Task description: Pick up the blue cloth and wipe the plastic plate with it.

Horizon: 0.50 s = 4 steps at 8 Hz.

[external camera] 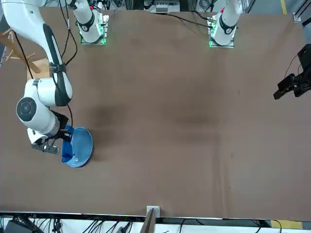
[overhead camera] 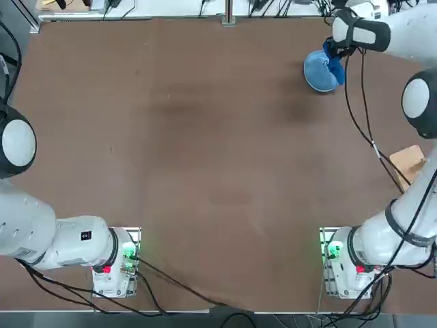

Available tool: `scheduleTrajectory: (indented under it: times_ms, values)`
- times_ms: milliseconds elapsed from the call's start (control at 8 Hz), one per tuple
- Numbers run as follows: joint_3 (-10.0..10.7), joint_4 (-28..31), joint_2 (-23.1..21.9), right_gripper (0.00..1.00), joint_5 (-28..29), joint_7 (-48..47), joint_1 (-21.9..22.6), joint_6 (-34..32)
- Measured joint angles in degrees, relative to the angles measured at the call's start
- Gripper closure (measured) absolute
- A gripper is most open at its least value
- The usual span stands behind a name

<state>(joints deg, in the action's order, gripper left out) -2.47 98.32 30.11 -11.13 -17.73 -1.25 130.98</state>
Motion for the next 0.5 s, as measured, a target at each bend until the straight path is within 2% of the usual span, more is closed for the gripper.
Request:
scheduleTrajectory:
  times_ms: [500]
  values:
    - [0.03, -0.12, 3.01, 0.83, -0.08, 1.37, -1.67, 1.75]
